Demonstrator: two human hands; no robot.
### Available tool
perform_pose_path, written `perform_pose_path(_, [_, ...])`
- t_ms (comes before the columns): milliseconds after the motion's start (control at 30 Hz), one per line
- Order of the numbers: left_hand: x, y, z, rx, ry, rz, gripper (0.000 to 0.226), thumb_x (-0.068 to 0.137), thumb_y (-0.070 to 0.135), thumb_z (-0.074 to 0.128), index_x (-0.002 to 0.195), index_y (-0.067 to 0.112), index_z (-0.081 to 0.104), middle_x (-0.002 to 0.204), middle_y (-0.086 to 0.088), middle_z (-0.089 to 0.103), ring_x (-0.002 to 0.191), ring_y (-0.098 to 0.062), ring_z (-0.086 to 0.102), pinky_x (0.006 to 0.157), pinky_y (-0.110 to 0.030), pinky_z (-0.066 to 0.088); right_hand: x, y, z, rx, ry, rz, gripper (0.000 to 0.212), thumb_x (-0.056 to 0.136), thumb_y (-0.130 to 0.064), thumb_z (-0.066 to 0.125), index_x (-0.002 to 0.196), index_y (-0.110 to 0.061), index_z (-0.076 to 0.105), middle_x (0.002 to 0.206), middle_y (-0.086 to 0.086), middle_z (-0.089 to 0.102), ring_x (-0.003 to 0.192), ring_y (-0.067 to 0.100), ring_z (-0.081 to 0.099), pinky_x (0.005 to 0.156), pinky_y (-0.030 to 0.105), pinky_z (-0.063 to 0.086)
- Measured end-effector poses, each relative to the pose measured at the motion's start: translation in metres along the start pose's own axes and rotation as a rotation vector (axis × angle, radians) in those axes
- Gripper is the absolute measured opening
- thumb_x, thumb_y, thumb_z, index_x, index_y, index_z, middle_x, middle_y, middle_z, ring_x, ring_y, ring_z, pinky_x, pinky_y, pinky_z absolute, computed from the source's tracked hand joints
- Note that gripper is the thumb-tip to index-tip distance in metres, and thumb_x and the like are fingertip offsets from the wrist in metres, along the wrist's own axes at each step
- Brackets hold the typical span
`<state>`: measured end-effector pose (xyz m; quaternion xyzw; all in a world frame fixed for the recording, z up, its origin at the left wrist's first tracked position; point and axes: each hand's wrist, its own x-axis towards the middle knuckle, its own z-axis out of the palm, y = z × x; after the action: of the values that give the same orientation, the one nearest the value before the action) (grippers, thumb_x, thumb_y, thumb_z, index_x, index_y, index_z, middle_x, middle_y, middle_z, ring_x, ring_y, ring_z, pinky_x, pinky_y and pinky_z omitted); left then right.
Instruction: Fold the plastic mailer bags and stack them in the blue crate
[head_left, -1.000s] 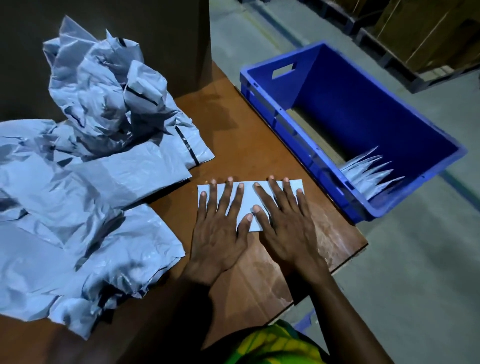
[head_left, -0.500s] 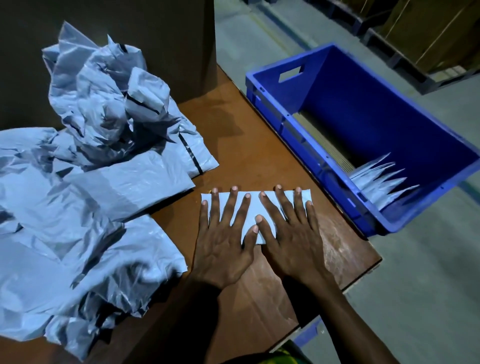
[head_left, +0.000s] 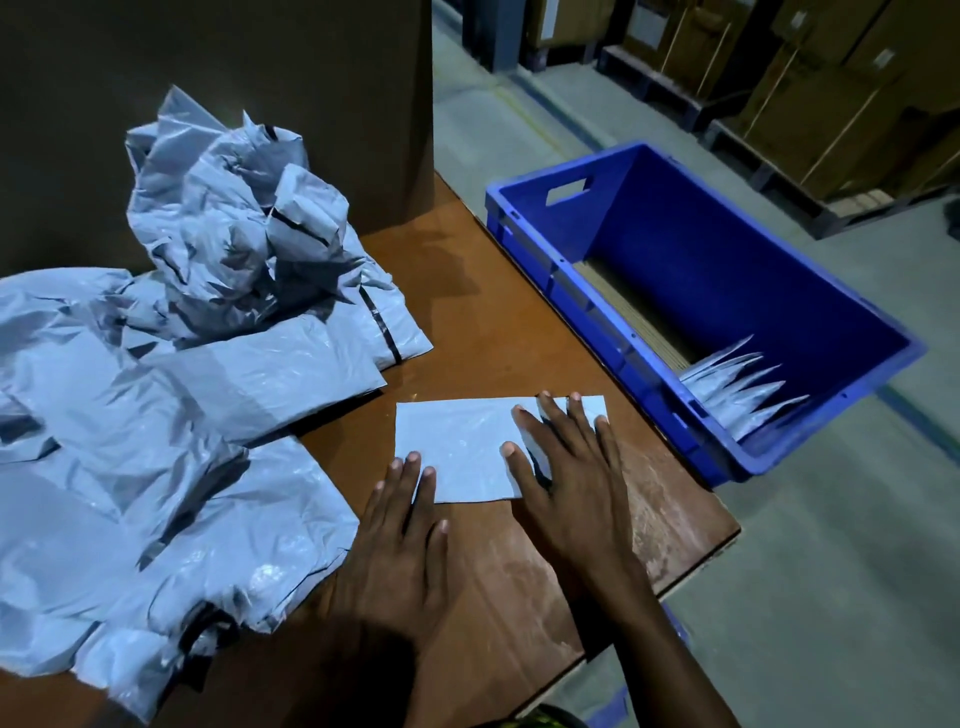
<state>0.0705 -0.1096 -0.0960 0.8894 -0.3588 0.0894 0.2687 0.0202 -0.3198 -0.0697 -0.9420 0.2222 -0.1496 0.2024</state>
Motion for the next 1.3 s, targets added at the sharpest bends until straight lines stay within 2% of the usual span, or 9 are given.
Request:
perform_pose_path(133, [-0.007, -0.001, 0.001, 0.058, 0.158, 0.002, 0.043, 0.098, 0.015, 0.047, 0.134, 0.001, 0.067, 0.142, -0.019, 0.061, 0.132, -0.040, 0.057, 0.106, -0.052, 0.047, -0.002, -0.013, 0.005, 0.118, 0.079, -0.166, 0.036, 0.104, -0.034, 0.057, 0.135, -0.024, 0.070, 0.154, -0.003, 0.055, 0.156, 0.015, 0.029, 0.130, 0.041, 0.016])
perform_pose_path(267, [-0.004, -0.001, -0.005, 0.122, 0.169, 0.015, 0.044, 0.091, 0.013, 0.045, 0.123, 0.005, 0.075, 0.121, -0.015, 0.071, 0.101, -0.039, 0.067, 0.085, -0.047, 0.051, 0.012, -0.038, 0.012, 0.161, -0.108, -0.393, 0.035, 0.104, -0.031, 0.058, 0.136, -0.029, 0.069, 0.155, -0.004, 0.054, 0.156, 0.016, 0.030, 0.128, 0.038, 0.021])
perform_pose_path(600, [-0.008, -0.001, -0.012, 0.121, 0.185, -0.027, 0.042, 0.088, 0.022, 0.052, 0.120, 0.014, 0.078, 0.123, -0.001, 0.075, 0.090, -0.024, 0.059, 0.081, -0.036, 0.045, 0.038, -0.054, 0.029, -0.132, -0.329, -0.476, 0.052, 0.109, -0.056, 0.016, 0.159, -0.053, 0.029, 0.172, -0.017, 0.011, 0.161, 0.014, -0.005, 0.130, 0.044, -0.001])
perform_pose_path(733, [-0.005, 0.000, -0.015, 0.136, 0.240, -0.055, 0.038, 0.087, 0.020, 0.052, 0.111, 0.015, 0.082, 0.113, 0.001, 0.078, 0.085, -0.026, 0.060, 0.080, -0.039, 0.044, 0.039, -0.050, 0.026, 0.064, -0.326, -0.438, 0.047, 0.110, -0.055, 0.034, 0.155, -0.045, 0.044, 0.171, -0.015, 0.023, 0.161, 0.008, 0.003, 0.131, 0.039, 0.003])
perform_pose_path(833, [0.003, 0.005, -0.021, 0.134, 0.222, -0.094, 0.038, 0.083, 0.020, 0.051, 0.104, 0.016, 0.083, 0.108, 0.003, 0.079, 0.090, -0.025, 0.057, 0.083, -0.041, 0.043, 0.037, -0.031, 0.016, 0.333, -0.212, -0.270, 0.040, 0.106, -0.044, 0.052, 0.144, -0.034, 0.062, 0.163, -0.013, 0.041, 0.157, 0.004, 0.019, 0.130, 0.037, 0.012])
perform_pose_path(900, [0.010, 0.011, -0.025, 0.137, 0.170, -0.126, 0.037, 0.086, 0.024, 0.052, 0.107, 0.016, 0.081, 0.111, 0.001, 0.077, 0.102, -0.027, 0.059, 0.092, -0.046, 0.044, 0.032, -0.014, 0.004, 0.283, -0.137, -0.194, 0.039, 0.106, -0.044, 0.052, 0.143, -0.036, 0.062, 0.161, -0.013, 0.044, 0.157, 0.002, 0.019, 0.129, 0.037, 0.014])
perform_pose_path(1067, [0.039, 0.033, -0.009, 0.079, -0.016, -0.112, 0.052, 0.103, 0.034, 0.045, 0.153, 0.018, 0.050, 0.163, -0.002, 0.042, 0.155, -0.026, 0.028, 0.121, -0.047, 0.028, 0.004, 0.008, -0.014, 0.011, -0.193, -0.112, 0.049, 0.111, -0.056, 0.026, 0.159, -0.045, 0.034, 0.171, -0.021, 0.013, 0.159, 0.003, -0.007, 0.130, 0.039, 0.000])
perform_pose_path(1167, [0.053, 0.035, 0.015, 0.093, -0.111, -0.081, 0.061, 0.108, 0.040, 0.030, 0.165, 0.018, 0.023, 0.173, -0.002, 0.014, 0.161, -0.024, 0.006, 0.125, -0.049, 0.019, -0.004, 0.006, -0.007, -0.124, -0.157, -0.120, 0.054, 0.110, -0.055, 0.009, 0.162, -0.046, 0.020, 0.173, -0.020, 0.002, 0.160, 0.011, -0.010, 0.129, 0.045, -0.001])
perform_pose_path(1300, [0.056, 0.032, 0.020, 0.200, -0.168, -0.068, 0.062, 0.108, 0.039, 0.024, 0.166, 0.020, 0.015, 0.174, -0.004, 0.006, 0.161, -0.030, 0.001, 0.125, -0.059, 0.022, -0.001, 0.003, 0.002, -0.147, -0.131, -0.044, 0.053, 0.109, -0.053, 0.012, 0.162, -0.048, 0.018, 0.173, -0.019, 0.001, 0.161, 0.015, -0.012, 0.129, 0.045, -0.005])
